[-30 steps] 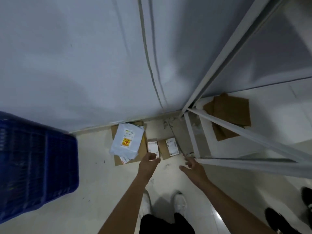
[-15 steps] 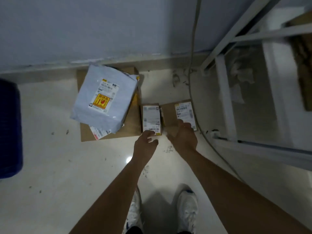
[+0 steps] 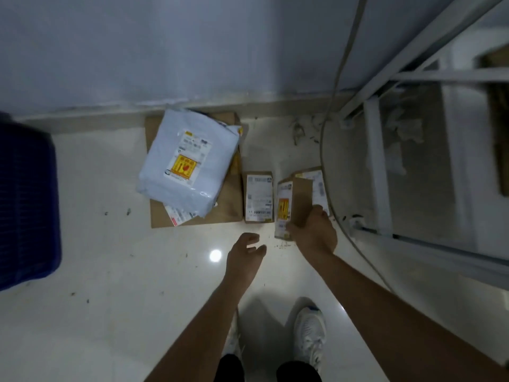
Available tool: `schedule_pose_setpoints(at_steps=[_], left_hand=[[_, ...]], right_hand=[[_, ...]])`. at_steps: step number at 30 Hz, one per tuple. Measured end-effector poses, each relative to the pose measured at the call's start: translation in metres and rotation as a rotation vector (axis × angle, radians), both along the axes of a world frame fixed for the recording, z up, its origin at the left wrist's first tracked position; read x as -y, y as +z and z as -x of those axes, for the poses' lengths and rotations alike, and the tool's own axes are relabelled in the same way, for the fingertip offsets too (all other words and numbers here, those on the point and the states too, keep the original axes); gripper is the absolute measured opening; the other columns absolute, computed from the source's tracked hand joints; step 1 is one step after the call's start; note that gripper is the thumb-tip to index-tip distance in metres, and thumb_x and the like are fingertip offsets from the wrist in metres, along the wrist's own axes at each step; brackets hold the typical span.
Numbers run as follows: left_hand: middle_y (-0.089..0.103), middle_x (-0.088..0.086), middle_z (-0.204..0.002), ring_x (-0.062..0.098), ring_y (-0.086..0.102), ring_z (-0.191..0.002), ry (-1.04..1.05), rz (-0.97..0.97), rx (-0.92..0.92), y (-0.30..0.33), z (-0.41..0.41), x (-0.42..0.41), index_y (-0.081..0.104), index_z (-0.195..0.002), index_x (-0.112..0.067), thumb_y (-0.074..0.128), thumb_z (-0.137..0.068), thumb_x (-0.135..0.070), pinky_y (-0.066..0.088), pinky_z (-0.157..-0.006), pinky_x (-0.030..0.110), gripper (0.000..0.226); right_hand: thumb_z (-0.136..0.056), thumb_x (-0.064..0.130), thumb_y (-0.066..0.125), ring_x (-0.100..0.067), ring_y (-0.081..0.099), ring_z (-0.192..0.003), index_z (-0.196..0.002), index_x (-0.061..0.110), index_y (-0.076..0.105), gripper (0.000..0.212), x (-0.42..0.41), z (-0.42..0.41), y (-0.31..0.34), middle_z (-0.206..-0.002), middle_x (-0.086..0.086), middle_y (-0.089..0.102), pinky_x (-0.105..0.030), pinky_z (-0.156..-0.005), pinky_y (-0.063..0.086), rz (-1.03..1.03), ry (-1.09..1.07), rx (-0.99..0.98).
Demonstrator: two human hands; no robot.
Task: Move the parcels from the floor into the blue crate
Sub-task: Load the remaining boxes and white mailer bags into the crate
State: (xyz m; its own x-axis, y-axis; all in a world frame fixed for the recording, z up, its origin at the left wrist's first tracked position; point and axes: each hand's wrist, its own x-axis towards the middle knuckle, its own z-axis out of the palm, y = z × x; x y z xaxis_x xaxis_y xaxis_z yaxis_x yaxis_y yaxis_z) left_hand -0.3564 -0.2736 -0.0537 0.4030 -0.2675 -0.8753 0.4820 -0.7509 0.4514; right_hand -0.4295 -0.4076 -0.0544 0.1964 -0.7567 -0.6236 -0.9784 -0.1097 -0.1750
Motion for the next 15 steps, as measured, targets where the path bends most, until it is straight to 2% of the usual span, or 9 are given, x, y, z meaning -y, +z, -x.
schedule_pose_setpoints(at_steps=[2, 3, 5, 6, 8, 10, 12, 15], left_hand=[[0.061, -0.001, -0.12, 0.03, 0.062, -0.107, 0.024, 0.043, 0.012, 0.034, -0.014, 0.015, 0.057, -0.116, -0.013, 0.066, -0.087, -0.018, 0.05, -0.082, 0.032, 0.031], [0.061, -0.002, -0.117, 0.025, 0.062, -0.104, 0.034, 0.076, 0.018, 0.054, -0.021, 0.024, 0.056, -0.115, -0.014, 0.066, -0.087, -0.02, 0.049, -0.08, 0.025, 0.03], [0.063, -0.002, -0.109, 0.013, 0.063, -0.092, 0.056, 0.174, 0.019, 0.098, -0.032, 0.039, 0.056, -0.109, -0.015, 0.065, -0.088, -0.02, 0.05, -0.069, 0.01, 0.023], [0.066, -0.001, -0.107, 0.01, 0.065, -0.087, 0.052, 0.211, 0.009, 0.12, -0.037, 0.045, 0.056, -0.108, -0.016, 0.065, -0.088, -0.023, 0.051, -0.064, 0.009, 0.022], [0.069, 0.002, -0.109, 0.011, 0.069, -0.087, 0.042, 0.242, -0.013, 0.168, -0.046, 0.052, 0.056, -0.116, -0.016, 0.066, -0.087, -0.031, 0.055, -0.063, 0.017, 0.035], [0.07, 0.004, -0.11, 0.018, 0.071, -0.09, 0.063, 0.282, -0.057, 0.221, -0.055, 0.058, 0.055, -0.122, -0.016, 0.07, -0.083, -0.034, 0.06, -0.069, 0.029, 0.045], [0.073, 0.007, -0.106, 0.024, 0.072, -0.092, 0.097, 0.337, -0.111, 0.274, -0.059, 0.058, 0.059, -0.118, -0.014, 0.073, -0.081, -0.026, 0.059, -0.077, 0.04, 0.042], [0.074, 0.011, -0.103, 0.03, 0.07, -0.095, 0.147, 0.412, -0.131, 0.352, -0.056, 0.046, 0.061, -0.109, -0.012, 0.071, -0.08, -0.013, 0.057, -0.081, 0.044, 0.03]], right_hand=[[-0.076, 0.047, 0.072, -0.028, 0.064, -0.104, -0.125, 0.013, 0.046, 0.065, 0.0, 0.003, 0.035, -0.12, -0.007, 0.063, -0.035, -0.081, 0.053, -0.061, -0.095, 0.073], [-0.076, 0.046, 0.073, -0.025, 0.065, -0.104, -0.128, 0.016, 0.046, 0.066, 0.001, 0.003, 0.054, -0.121, -0.004, 0.064, -0.035, -0.083, 0.054, -0.1, -0.155, 0.135], [-0.077, 0.038, 0.076, -0.02, 0.066, -0.099, -0.131, 0.021, 0.045, 0.065, 0.005, 0.002, 0.097, -0.119, 0.0, 0.066, -0.033, -0.083, 0.054, -0.2, -0.275, 0.313], [-0.077, 0.032, 0.077, -0.016, 0.067, -0.094, -0.13, 0.025, 0.046, 0.062, 0.007, 0.001, 0.12, -0.117, 0.002, 0.066, -0.033, -0.081, 0.057, -0.255, -0.326, 0.404], [-0.078, 0.023, 0.075, -0.014, 0.069, -0.089, -0.124, 0.032, 0.049, 0.053, 0.01, 0.002, 0.166, -0.113, 0.001, 0.067, -0.039, -0.079, 0.06, -0.363, -0.412, 0.536], [-0.079, 0.018, 0.073, -0.018, 0.071, -0.09, -0.119, 0.036, 0.051, 0.049, 0.015, 0.003, 0.212, -0.11, -0.001, 0.068, -0.044, -0.079, 0.06, -0.447, -0.449, 0.628], [-0.08, 0.014, 0.072, -0.019, 0.071, -0.092, -0.12, 0.035, 0.052, 0.049, 0.021, 0.006, 0.262, -0.109, -0.001, 0.069, -0.044, -0.077, 0.06, -0.493, -0.423, 0.683], [-0.081, 0.009, 0.073, -0.021, 0.071, -0.092, -0.121, 0.03, 0.054, 0.049, 0.023, 0.012, 0.338, -0.11, -0.006, 0.069, -0.036, -0.07, 0.06, -0.555, -0.38, 0.752]])
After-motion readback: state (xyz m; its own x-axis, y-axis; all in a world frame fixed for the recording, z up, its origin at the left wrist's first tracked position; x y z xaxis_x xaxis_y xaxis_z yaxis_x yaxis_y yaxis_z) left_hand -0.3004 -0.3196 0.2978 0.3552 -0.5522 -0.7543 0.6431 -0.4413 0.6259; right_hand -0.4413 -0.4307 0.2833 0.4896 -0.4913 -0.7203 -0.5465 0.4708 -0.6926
